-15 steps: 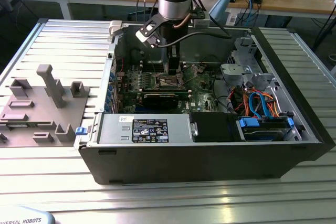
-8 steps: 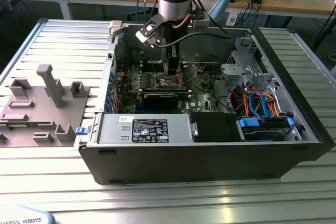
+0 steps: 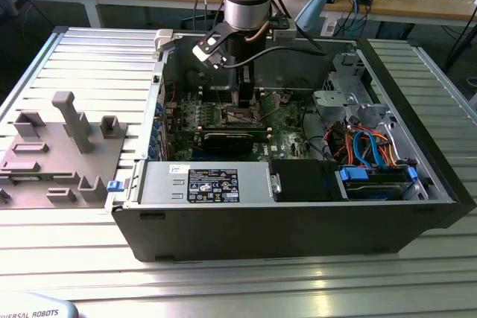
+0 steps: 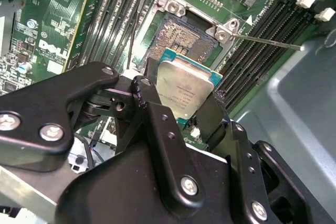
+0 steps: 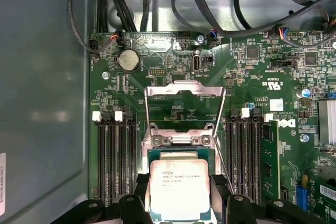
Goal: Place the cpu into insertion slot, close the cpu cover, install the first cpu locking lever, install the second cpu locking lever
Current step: 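Close the cpu cover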
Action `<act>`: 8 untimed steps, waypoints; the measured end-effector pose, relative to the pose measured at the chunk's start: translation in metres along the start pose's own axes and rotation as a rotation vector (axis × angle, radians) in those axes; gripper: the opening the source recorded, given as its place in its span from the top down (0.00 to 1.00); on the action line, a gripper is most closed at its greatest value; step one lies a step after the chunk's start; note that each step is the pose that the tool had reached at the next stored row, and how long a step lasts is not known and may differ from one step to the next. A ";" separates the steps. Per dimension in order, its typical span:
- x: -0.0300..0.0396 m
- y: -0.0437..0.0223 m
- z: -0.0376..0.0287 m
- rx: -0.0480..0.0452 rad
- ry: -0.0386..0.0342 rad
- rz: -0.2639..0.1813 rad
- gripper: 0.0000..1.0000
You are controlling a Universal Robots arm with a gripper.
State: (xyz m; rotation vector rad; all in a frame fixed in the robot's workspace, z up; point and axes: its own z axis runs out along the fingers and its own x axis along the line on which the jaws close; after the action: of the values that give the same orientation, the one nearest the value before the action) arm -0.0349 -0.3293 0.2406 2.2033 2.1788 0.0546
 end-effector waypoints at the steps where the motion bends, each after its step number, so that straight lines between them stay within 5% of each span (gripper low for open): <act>1: 0.0001 0.0000 0.0003 0.0001 -0.0005 0.000 0.46; 8: 0.0001 -0.0026 0.0058 0.0000 -0.0068 0.000 0.46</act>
State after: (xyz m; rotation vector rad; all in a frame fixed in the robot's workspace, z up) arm -0.0371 -0.3292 0.2347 2.1998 2.1757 0.0470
